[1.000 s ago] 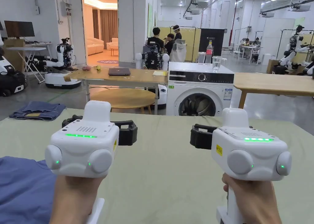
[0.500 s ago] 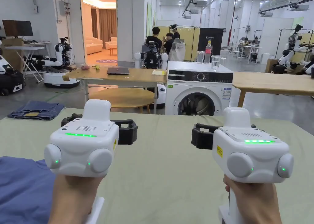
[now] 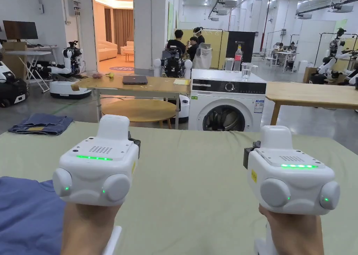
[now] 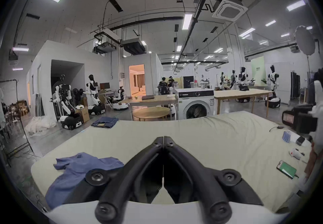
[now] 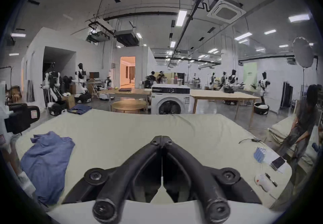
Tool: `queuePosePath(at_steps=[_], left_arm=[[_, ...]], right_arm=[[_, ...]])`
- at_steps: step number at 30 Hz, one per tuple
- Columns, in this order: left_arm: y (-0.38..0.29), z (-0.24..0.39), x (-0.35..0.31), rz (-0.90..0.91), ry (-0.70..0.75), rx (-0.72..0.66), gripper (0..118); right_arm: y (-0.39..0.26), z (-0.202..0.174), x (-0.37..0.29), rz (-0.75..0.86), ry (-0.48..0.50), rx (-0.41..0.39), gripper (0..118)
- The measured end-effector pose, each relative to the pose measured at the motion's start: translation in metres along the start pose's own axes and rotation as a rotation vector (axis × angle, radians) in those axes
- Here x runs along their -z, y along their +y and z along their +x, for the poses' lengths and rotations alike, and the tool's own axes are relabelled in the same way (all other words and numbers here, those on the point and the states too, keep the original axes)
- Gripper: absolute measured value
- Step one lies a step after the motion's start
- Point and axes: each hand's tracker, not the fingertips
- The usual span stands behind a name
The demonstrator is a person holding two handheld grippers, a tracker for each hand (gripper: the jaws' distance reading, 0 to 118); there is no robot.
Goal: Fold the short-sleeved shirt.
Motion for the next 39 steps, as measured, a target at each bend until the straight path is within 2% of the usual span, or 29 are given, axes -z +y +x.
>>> queuePosePath(at_steps=[3, 6, 8, 17, 21, 25, 29, 36, 37, 38, 39], left_arm=[[-0.002, -0.008, 0.004, 0.004, 0.018, -0.008, 0], [-0.002, -0.027, 0.001, -0.007, 0.046, -0.029, 0], [-0.001, -0.047, -0.011, -0.007, 0.094, -0.022, 0], [-0.006, -0.199, -0.094, -0.069, 0.470, -0.026, 0], [-0.023, -0.242, -0.116, -0.160, 0.563, -0.022, 0], [-0.045, -0.254, -0.100, -0.249, 0.527, -0.035, 0], [-0.069, -0.253, -0.047, -0.389, 0.437, -0.047, 0], [-0.137, -0.262, 0.083, -0.718, 0.195, -0.295, 0], [-0.148, -0.265, 0.102, -0.761, 0.179, -0.341, 6], [-0.156, -0.267, 0.118, -0.803, 0.170, -0.361, 34], [-0.162, -0.265, 0.131, -0.831, 0.161, -0.370, 91]], right_arm=[[0.001, -0.008, 0.001, 0.004, -0.010, -0.038, 0], [0.005, -0.030, 0.005, 0.015, 0.018, -0.050, 0], [0.012, -0.052, 0.009, 0.016, 0.077, -0.048, 0], [0.019, -0.229, 0.000, 0.038, 0.468, -0.045, 0], [0.008, -0.274, -0.015, 0.013, 0.582, -0.049, 0], [-0.009, -0.292, -0.004, -0.008, 0.605, -0.064, 0], [-0.022, -0.293, 0.015, -0.027, 0.598, -0.083, 0], [-0.041, -0.304, 0.060, -0.084, 0.583, -0.172, 0], [-0.046, -0.308, 0.068, -0.099, 0.582, -0.176, 0], [-0.049, -0.310, 0.076, -0.108, 0.581, -0.174, 0], [-0.052, -0.312, 0.085, -0.122, 0.578, -0.174, 0]])
